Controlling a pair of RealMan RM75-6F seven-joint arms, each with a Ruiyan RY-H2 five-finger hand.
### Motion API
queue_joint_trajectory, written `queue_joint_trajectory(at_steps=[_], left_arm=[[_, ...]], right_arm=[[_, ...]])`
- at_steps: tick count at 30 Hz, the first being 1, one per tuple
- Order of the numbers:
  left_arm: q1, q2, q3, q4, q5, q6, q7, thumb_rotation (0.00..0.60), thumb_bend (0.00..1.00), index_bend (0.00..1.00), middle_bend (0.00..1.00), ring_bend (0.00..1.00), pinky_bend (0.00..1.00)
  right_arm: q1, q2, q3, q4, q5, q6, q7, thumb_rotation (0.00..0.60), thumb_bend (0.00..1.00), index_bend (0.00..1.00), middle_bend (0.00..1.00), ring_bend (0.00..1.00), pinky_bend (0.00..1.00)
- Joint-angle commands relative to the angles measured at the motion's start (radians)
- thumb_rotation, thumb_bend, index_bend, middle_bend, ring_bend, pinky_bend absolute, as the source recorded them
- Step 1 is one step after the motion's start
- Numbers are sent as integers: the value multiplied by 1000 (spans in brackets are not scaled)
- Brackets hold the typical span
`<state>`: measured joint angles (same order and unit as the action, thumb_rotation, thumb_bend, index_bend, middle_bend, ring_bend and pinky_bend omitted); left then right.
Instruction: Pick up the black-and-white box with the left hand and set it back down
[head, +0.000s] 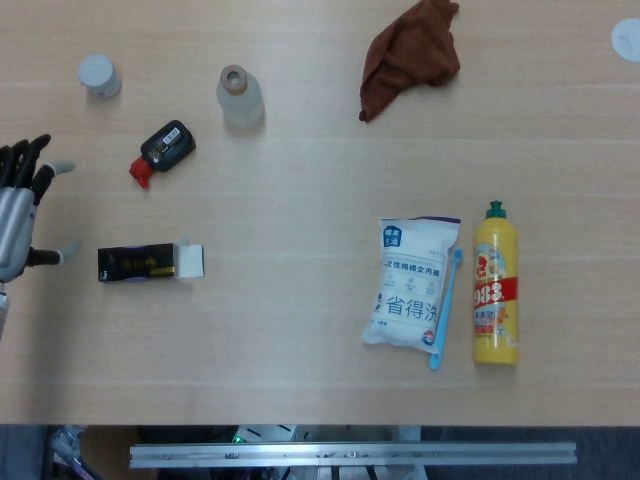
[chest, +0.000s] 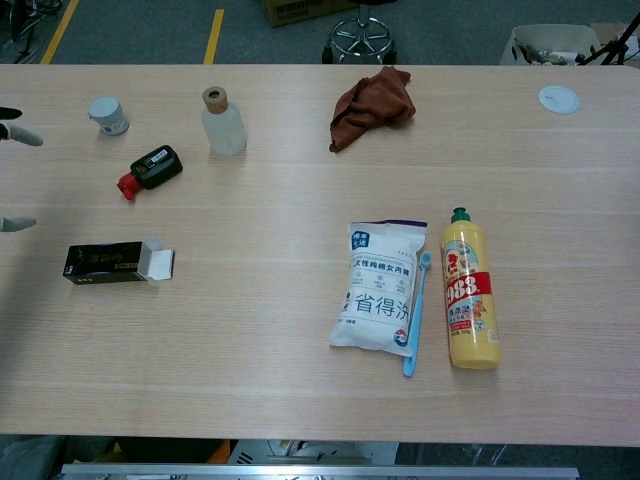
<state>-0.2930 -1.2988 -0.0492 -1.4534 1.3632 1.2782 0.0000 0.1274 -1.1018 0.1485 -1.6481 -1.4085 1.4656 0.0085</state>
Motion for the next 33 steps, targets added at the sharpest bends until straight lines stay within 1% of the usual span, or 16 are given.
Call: queue_joint_trajectory(at_steps=[1,5,8,11,16,19,25,33], left_arm=[[41,-4,-48,1,128,229,102,600,96,355,140,89,126],[62,7,-37,20,215,326,144,600,97,424,160,105,132],[80,21,-21,32,254,363,186,600,97,430,161,105,132],[101,31,-4,32,275,387,199,600,97,430,161,105,132],[134,51,18,12,269,393,176,600,97,431,161,105,132],[148,57,22,9,258,391,157,600,97,431,161,105,132],[157,56,22,22,232,363,129,600,96,431,161,105,132],[154,41,18,43,220,332,110,600,96,431,162,105,132]], right_arm=[[-3,8,-10,-18,-5,-3,-21,600,206,472,349,332,414],[-9,20,-25,-46,-13,-3,-66,600,207,472,349,322,392],[-19,31,-39,-74,-14,-1,-115,600,207,472,349,315,376],[-32,43,-55,-108,-10,3,-167,600,207,472,349,306,358],[-52,55,-81,-154,-3,8,-241,600,206,471,349,299,346],[-57,57,-86,-174,2,9,-263,600,207,472,349,298,338],[-54,65,-79,-200,15,-1,-256,600,206,472,349,297,336],[-41,53,-79,-189,28,-33,-251,600,207,472,349,297,335]])
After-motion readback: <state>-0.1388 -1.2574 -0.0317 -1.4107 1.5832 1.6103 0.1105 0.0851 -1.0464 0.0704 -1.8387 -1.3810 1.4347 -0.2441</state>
